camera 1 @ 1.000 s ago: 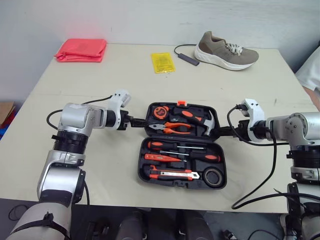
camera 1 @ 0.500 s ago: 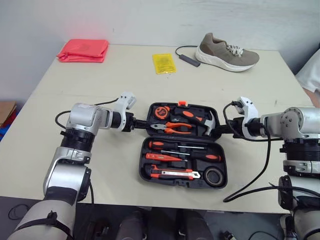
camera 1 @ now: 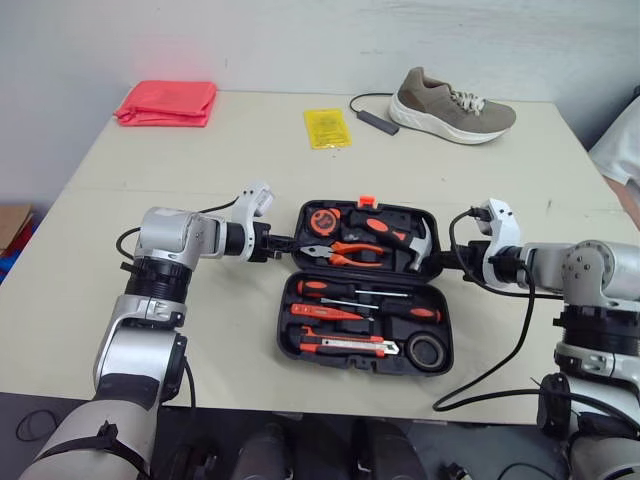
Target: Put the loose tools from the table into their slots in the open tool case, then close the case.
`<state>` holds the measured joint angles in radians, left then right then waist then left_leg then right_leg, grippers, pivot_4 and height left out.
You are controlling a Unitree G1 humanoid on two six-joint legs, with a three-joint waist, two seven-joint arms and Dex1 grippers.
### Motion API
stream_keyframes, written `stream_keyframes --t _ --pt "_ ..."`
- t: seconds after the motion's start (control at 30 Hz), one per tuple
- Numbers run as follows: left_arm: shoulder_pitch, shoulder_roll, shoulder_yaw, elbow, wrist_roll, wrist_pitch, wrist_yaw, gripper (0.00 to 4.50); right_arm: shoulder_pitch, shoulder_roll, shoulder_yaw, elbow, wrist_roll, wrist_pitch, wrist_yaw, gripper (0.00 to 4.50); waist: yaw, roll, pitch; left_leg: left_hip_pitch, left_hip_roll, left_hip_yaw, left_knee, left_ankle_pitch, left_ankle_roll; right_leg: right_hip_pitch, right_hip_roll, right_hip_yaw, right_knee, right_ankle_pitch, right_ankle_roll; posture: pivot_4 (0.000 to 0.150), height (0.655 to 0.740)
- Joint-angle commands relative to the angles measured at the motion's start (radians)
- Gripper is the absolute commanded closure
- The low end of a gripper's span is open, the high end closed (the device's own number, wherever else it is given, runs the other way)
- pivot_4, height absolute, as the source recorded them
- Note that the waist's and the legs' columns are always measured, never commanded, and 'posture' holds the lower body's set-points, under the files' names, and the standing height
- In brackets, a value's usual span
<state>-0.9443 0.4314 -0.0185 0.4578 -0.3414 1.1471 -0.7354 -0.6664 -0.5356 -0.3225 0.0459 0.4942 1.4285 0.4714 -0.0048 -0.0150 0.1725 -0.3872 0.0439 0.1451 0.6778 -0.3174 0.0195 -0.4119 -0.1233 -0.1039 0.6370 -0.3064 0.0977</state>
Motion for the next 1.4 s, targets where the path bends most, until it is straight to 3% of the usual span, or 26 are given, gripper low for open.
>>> stream_keyframes --t 0.03,0.27,0.37,0.5,0.73,0.8,0.83,0.9,0.93,0.97,1.03,1.13,1.27,1.4 --pt "0.058 -0.031 0.067 -0.09 -0.032 -0.169 -0.002 4.41 0.068 0.026 -0.048 -0.181 0.036 -0.216 0.036 4.5 0.0 0.001 0.001 0.0 0.0 0.0 -0.001 0.0 0.0 0.0 0.0 0.0 0.0 0.0 0.0 0.15 0.74" --pt "0.15 -0.091 0.138 -0.099 0.013 -0.723 -0.013 4.41 0.228 0.065 -0.057 -0.329 -0.002 -0.563 0.056 4.5 0.003 0.003 0.004 -0.005 -0.001 0.001 0.0 0.0 0.0 -0.005 0.0 0.0 0.0 0.0 0.0 0.15 0.74" --pt "0.191 -0.116 0.15 -0.069 0.071 -1.013 0.034 4.41 0.364 0.018 0.059 -0.321 -0.193 -0.921 0.091 4.5 0.005 0.003 0.004 -0.005 -0.002 0.001 -0.002 0.0 0.0 -0.004 0.0 0.0 -0.002 0.0 0.0 0.15 0.74" --pt "0.267 -0.123 0.121 -0.048 0.162 -1.327 0.062 4.41 0.488 -0.051 0.163 -0.162 -0.465 -1.388 0.015 4.5 0.001 0.003 0.004 -0.003 -0.008 0.003 -0.007 0.001 0.002 -0.004 0.0 0.0 -0.007 0.001 0.002 0.15 0.74" --pt "0.398 -0.088 0.087 -0.034 0.278 -1.622 0.101 4.41 0.608 -0.117 0.243 -0.008 -0.743 -1.847 -0.166 4.5 0.001 0.003 0.004 -0.002 -0.009 0.002 -0.01 0.003 0.006 -0.003 -0.006 0.0 -0.01 0.002 0.003 0.15 0.74" --pt "0.441 -0.075 0.088 -0.048 0.253 -1.637 0.066 3.67 0.636 -0.128 0.251 0.007 -0.793 -1.922 -0.209 4.5 0.002 0.003 0.004 0.0 -0.009 0.002 -0.011 0.003 0.006 -0.001 -0.007 -0.001 -0.01 0.002 0.004 0.15 0.74" --pt "0.458 -0.067 0.093 -0.05 0.245 -1.641 0.062 3.51 0.651 -0.13 0.248 0.014 -0.805 -1.946 -0.227 4.5 0.001 0.003 0.004 0.001 -0.009 0.002 -0.012 0.003 0.006 0.0 -0.007 -0.001 -0.01 0.002 0.004 0.15 0.74" --pt "0.493 -0.033 0.096 -0.053 0.24 -1.653 0.051 2.47 0.688 -0.134 0.236 0.015 -0.788 -1.968 -0.225 4.5 0.0 0.003 0.004 0.002 -0.009 0.002 -0.012 0.003 0.006 0.001 -0.007 -0.001 -0.009 0.002 0.004 0.15 0.74" --pt "0.508 -0.016 0.11 -0.059 0.236 -1.645 0.058 2.18 0.708 -0.137 0.226 0.009 -0.765 -1.977 -0.22 4.5 0.002 0.003 0.004 0.003 -0.009 0.002 -0.011 0.003 0.006 0.002 -0.008 -0.001 -0.01 0.002 0.004 0.15 0.74" --pt "0.525 0.005 0.129 -0.068 0.22 -1.617 0.057 1.65 0.733 -0.145 0.211 -0.005 -0.751 -1.975 -0.217 3.86 0.004 0.003 0.004 0.005 -0.009 0.001 -0.011 0.003 0.006 0.004 -0.008 -0.001 -0.011 0.002 0.004 0.15 0.74" --pt "0.562 0.06 0.166 -0.08 0.179 -1.535 0.041 0.83 0.795 -0.173 0.163 -0.035 -0.737 -1.977 -0.213 3.26 0.008 0.003 0.004 0.006 -0.009 0.0 -0.011 0.003 0.006 0.005 -0.009 -0.001 -0.011 0.002 0.004 0.15 0.74" --pt "0.62 0.152 0.208 -0.085 0.106 -1.414 -0.041 0.78 0.931 -0.215 0.069 -0.092 -0.673 -1.967 -0.171 1.73 0.003 0.003 0.004 0.005 -0.009 -0.001 -0.013 0.003 0.007 0.006 -0.009 -0.002 -0.011 0.002 0.004 0.15 0.74" --pt "0.597 0.226 0.224 -0.086 0.035 -1.276 -0.135 0.78 1.137 -0.228 -0.081 -0.189 -0.487 -1.896 -0.059 1.73 0.003 0.002 0.004 0.006 -0.009 -0.001 -0.013 0.002 0.007 0.006 -0.009 -0.002 -0.013 0.002 0.004 0.15 0.74" --pt "0.462 0.184 0.16 -0.096 0.028 -1.176 -0.161 0.78 1.242 -0.237 -0.133 -0.343 -0.245 -1.705 0.077 1.73 0.012 0.002 0.004 0.017 -0.008 -0.004 -0.014 -0.003 0.007 0.02 -0.01 -0.003 -0.017 0.002 0.004 0.15 0.74"
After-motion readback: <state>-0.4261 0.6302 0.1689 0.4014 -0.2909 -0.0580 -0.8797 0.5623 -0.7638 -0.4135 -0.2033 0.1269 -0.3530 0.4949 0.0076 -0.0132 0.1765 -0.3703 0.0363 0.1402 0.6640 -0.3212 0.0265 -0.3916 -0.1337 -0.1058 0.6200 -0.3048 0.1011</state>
